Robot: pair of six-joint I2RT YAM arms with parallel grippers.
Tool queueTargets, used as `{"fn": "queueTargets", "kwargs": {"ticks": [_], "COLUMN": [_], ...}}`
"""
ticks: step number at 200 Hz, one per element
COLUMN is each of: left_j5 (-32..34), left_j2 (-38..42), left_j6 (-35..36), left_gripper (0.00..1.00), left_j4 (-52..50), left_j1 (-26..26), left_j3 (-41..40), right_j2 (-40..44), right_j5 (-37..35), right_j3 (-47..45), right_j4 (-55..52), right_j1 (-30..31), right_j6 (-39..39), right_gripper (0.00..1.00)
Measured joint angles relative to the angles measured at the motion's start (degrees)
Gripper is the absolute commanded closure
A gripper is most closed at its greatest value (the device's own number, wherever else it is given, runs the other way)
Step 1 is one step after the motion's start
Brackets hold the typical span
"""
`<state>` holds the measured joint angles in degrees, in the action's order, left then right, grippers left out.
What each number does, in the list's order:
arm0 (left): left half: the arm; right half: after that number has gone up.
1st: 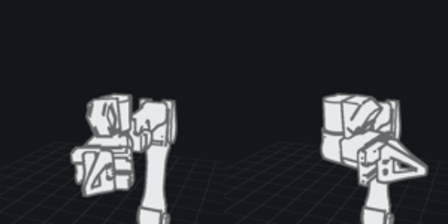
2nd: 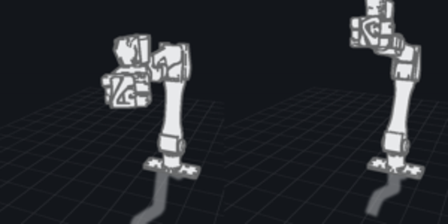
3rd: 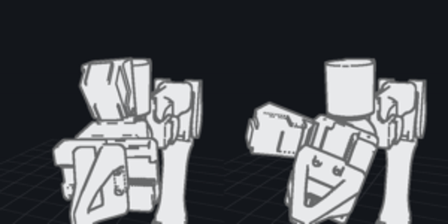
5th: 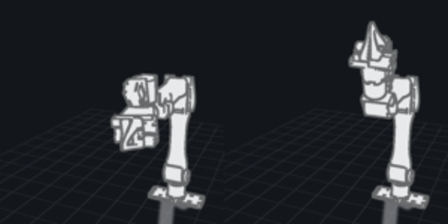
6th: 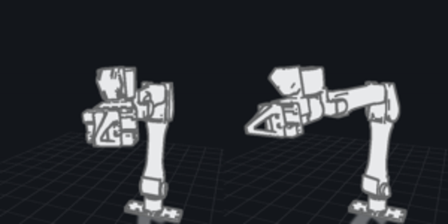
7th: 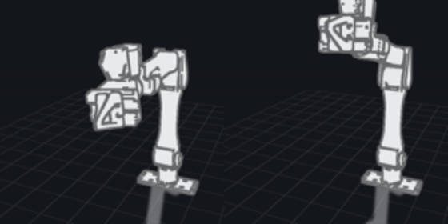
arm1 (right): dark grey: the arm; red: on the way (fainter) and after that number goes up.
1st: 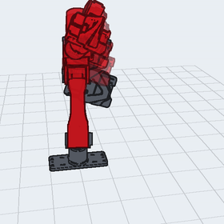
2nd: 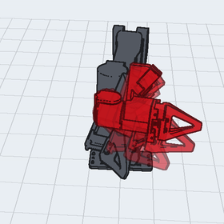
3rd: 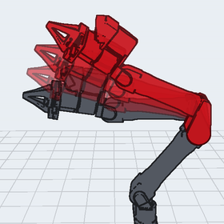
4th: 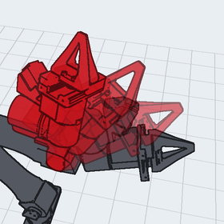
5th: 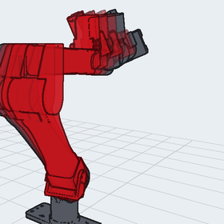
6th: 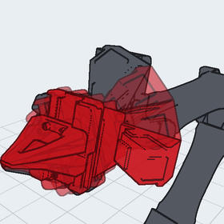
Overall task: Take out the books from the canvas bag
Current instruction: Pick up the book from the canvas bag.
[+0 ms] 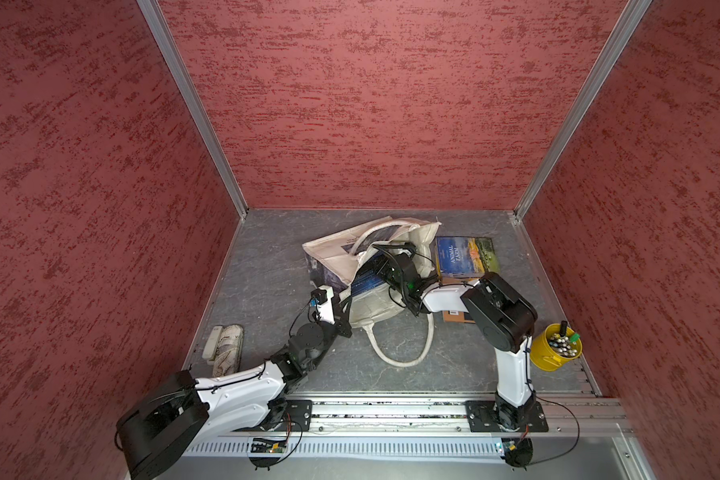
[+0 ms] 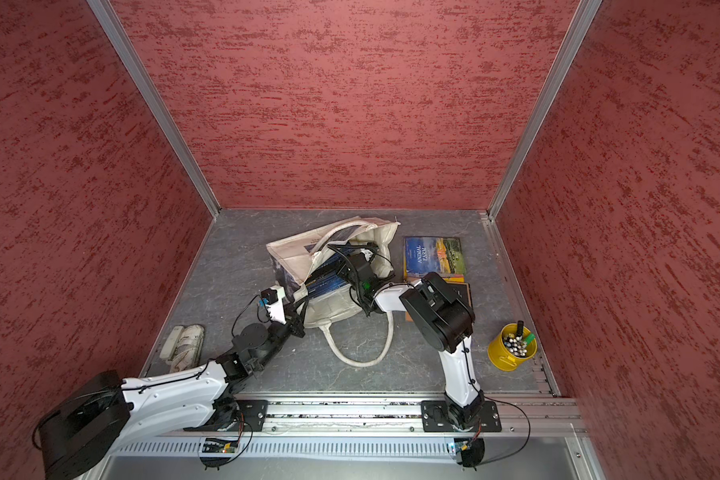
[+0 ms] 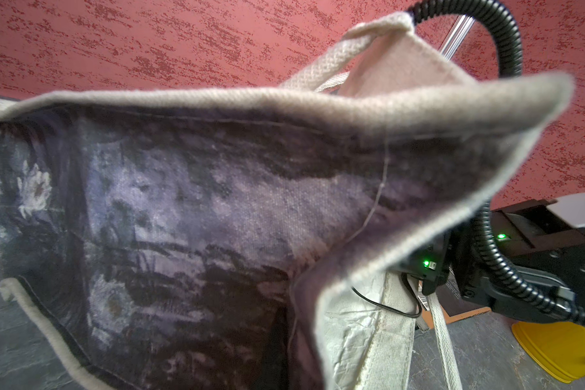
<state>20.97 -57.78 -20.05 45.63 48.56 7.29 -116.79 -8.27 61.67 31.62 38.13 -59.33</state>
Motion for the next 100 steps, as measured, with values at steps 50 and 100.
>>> {"fn": "queueTargets", "kwargs": {"ticks": [50,100], "left_j5": [-0.09,-0.13], "left_j2": [-0.76,-1.14], "left_j6": [0.00,0.00], "left_gripper": [1.00,1.00], "left_j4": [0.37,0.68], "left_j1": [0.00,0.00], "left_j3": [0.35,0.55], "right_j2": [-0.87,-0.87], "right_j5": [0.83,4.00], "right_j3": [0.52,0.52], "right_j4": [1.68,3.52], "right_j1": [-0.09,0.04], "right_j6": [1.88,1.22], "right_gripper": [0.60,0.59]}}
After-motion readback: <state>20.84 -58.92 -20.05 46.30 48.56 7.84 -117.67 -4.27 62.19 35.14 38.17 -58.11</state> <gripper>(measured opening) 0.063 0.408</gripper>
